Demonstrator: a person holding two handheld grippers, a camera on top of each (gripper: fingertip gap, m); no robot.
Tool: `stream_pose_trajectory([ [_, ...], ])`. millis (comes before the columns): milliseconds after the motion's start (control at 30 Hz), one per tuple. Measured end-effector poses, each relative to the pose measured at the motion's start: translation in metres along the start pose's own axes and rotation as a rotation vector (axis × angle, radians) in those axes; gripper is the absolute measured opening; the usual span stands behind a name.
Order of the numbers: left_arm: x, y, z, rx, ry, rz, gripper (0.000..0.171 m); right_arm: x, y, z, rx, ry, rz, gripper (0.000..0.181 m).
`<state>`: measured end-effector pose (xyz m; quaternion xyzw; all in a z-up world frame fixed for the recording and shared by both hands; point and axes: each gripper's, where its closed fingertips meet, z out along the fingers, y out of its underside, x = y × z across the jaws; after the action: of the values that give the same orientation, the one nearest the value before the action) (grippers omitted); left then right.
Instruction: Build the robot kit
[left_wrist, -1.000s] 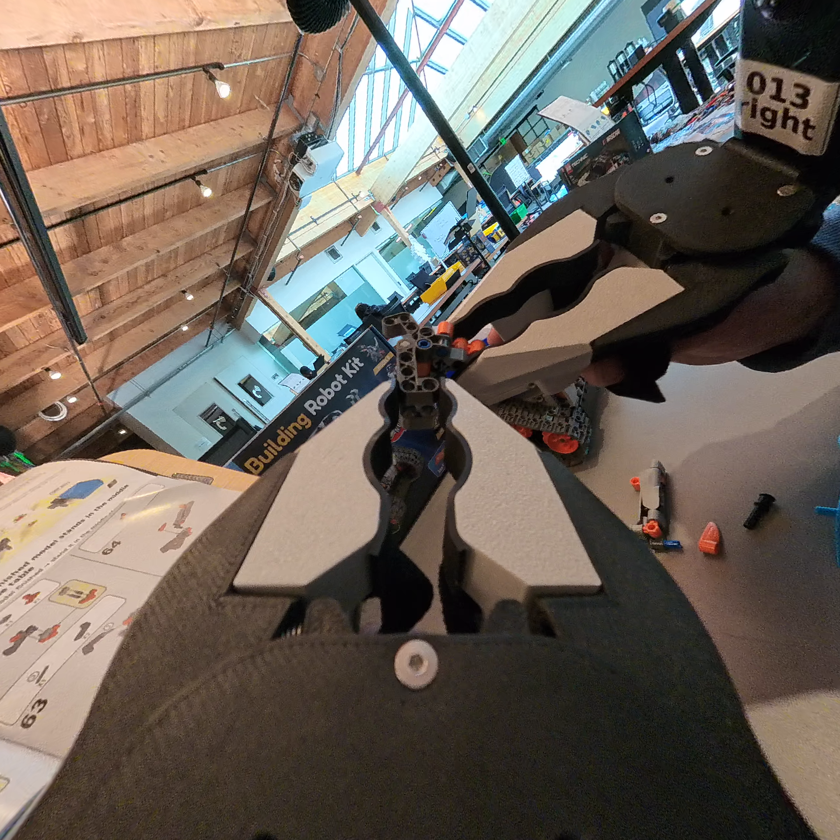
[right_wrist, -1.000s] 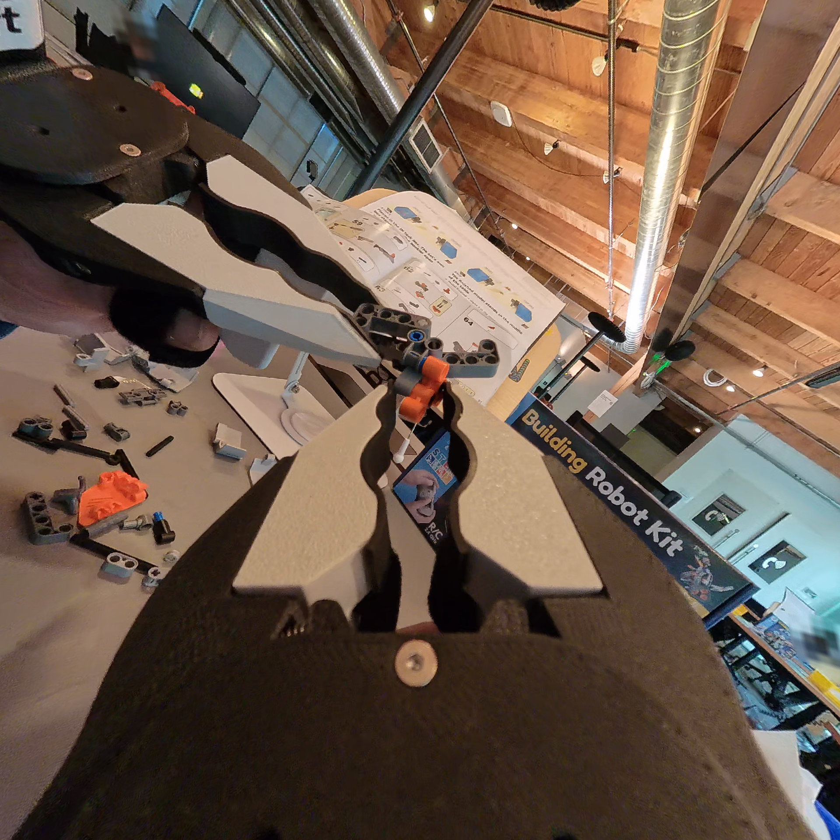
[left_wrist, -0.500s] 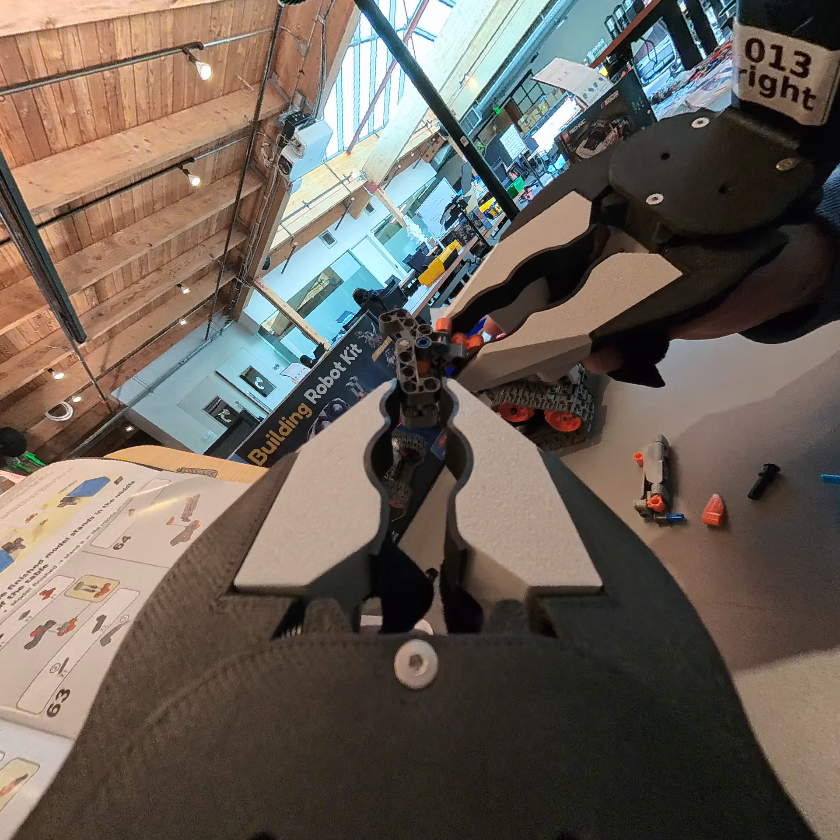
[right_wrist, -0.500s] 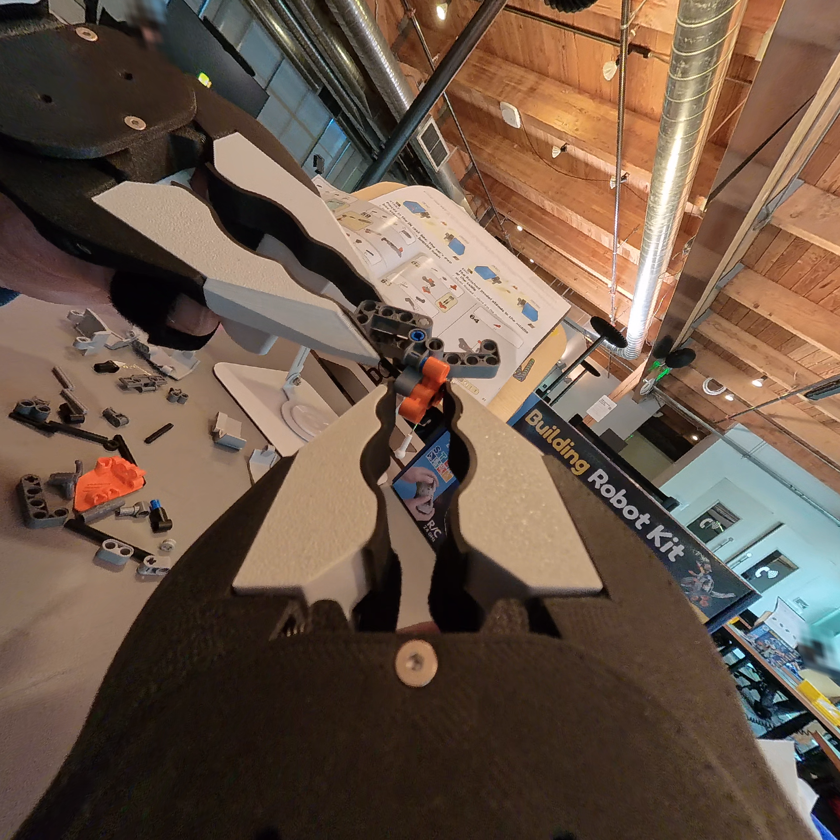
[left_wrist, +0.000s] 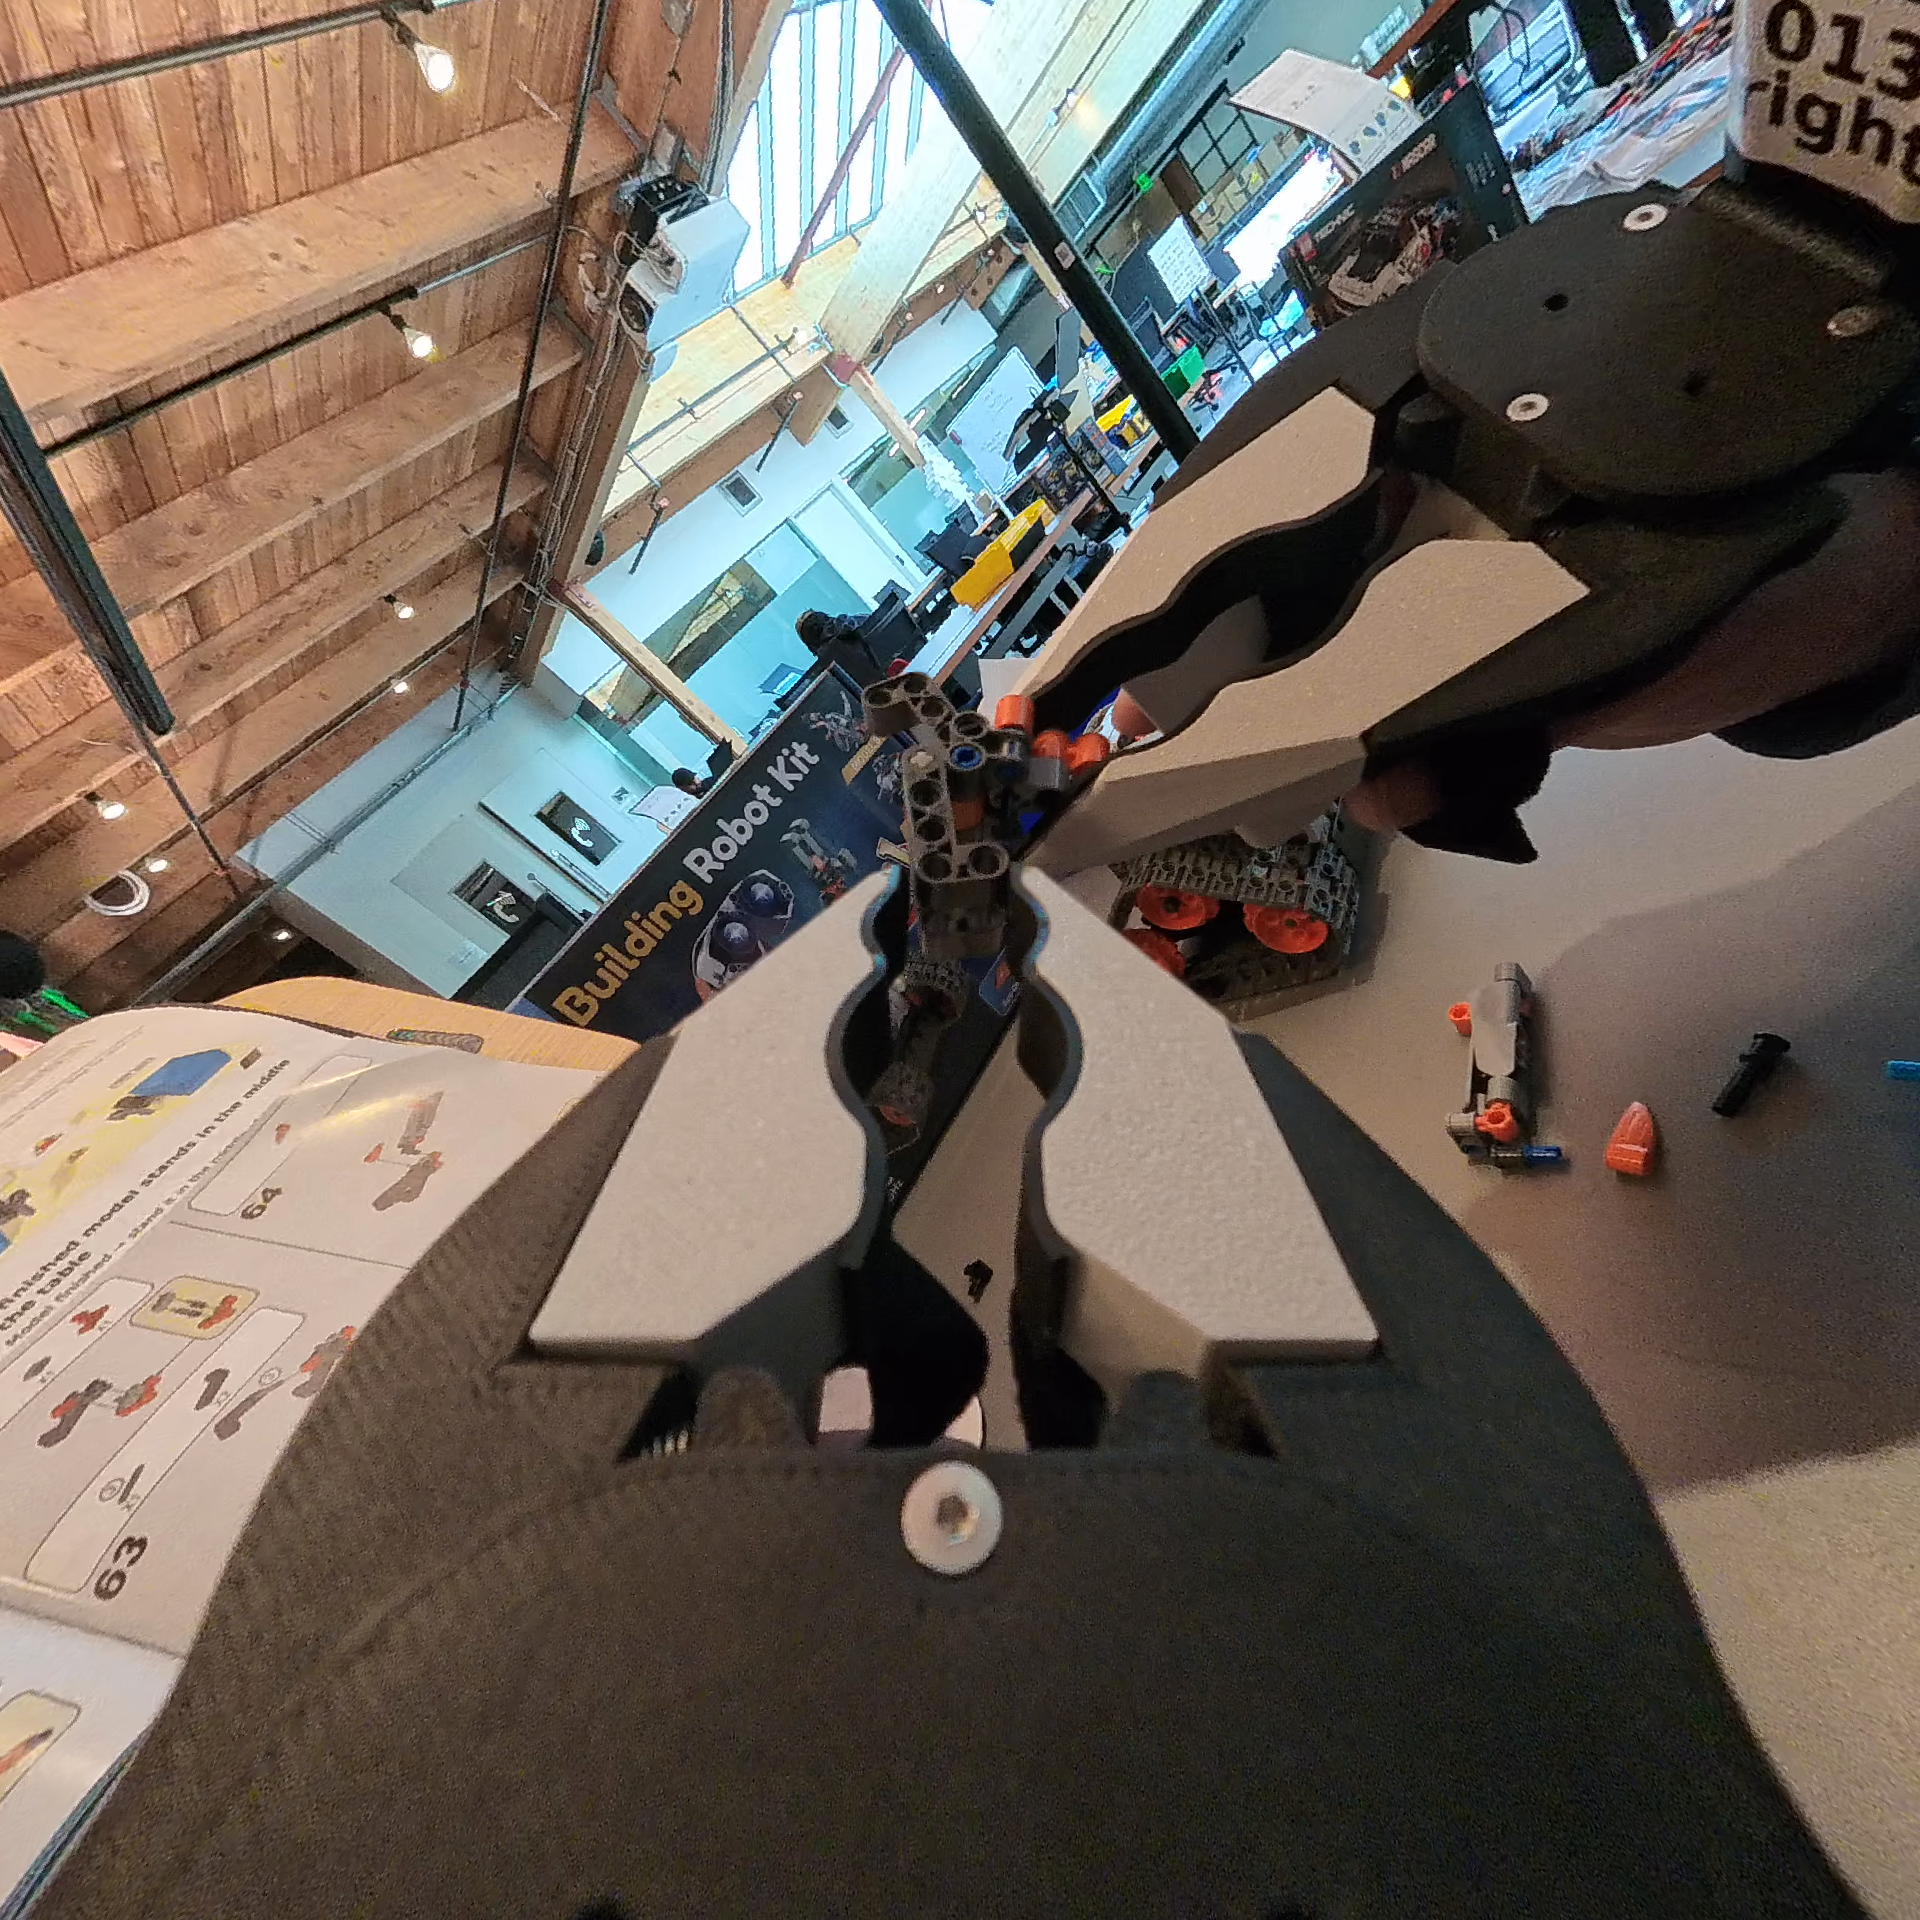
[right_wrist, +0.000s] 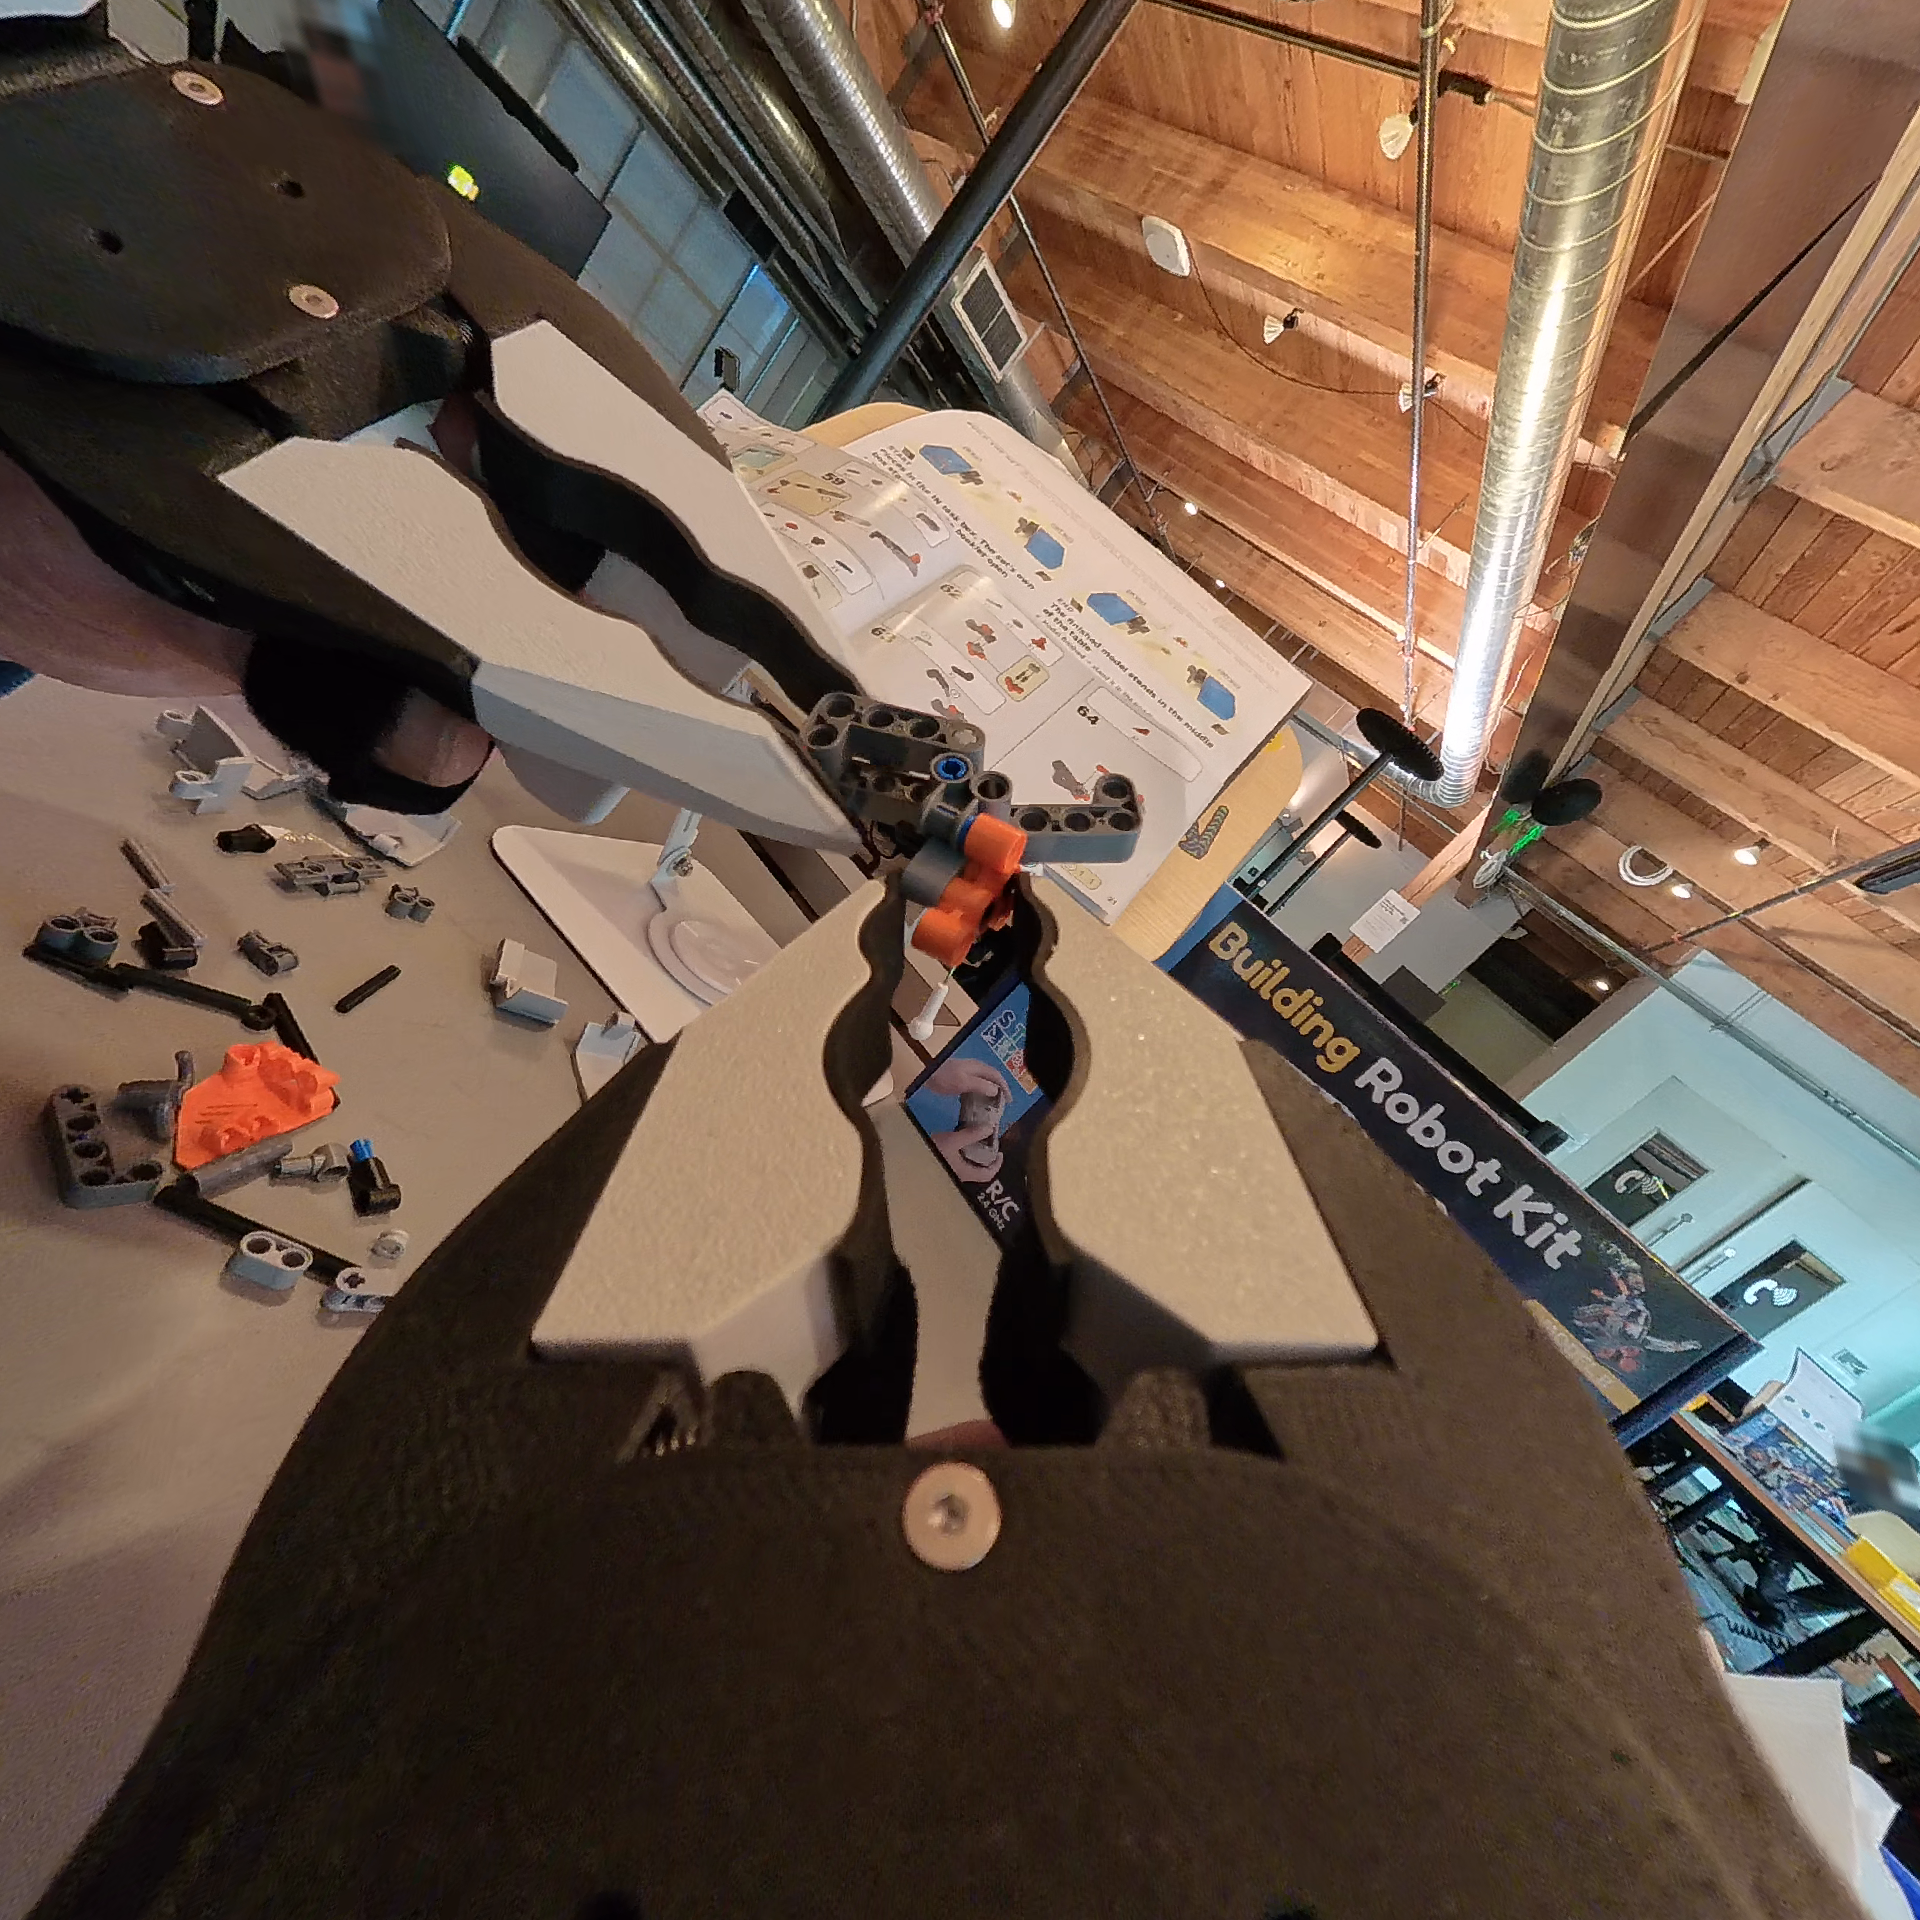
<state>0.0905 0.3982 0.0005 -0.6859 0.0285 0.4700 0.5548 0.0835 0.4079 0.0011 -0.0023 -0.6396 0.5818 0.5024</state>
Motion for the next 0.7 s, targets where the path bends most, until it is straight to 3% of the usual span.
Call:
stream_pose_trajectory([
  [400,-0.002,0.001,0.0,-0.002,-0.007,-0.006,0.014,0.0,-0.001,0.0,0.001,-0.02,0.032,0.02],
  [567,-0.005,0.004,0.0,-0.006,-0.001,-0.031,0.013,0.009,-0.001,-0.002,0.008,-0.049,0.123,0.041],
  [700,-0.003,0.002,0.0,-0.001,0.007,-0.023,0.013,0.014,-0.006,-0.005,0.026,-0.022,0.002,0.049],
])
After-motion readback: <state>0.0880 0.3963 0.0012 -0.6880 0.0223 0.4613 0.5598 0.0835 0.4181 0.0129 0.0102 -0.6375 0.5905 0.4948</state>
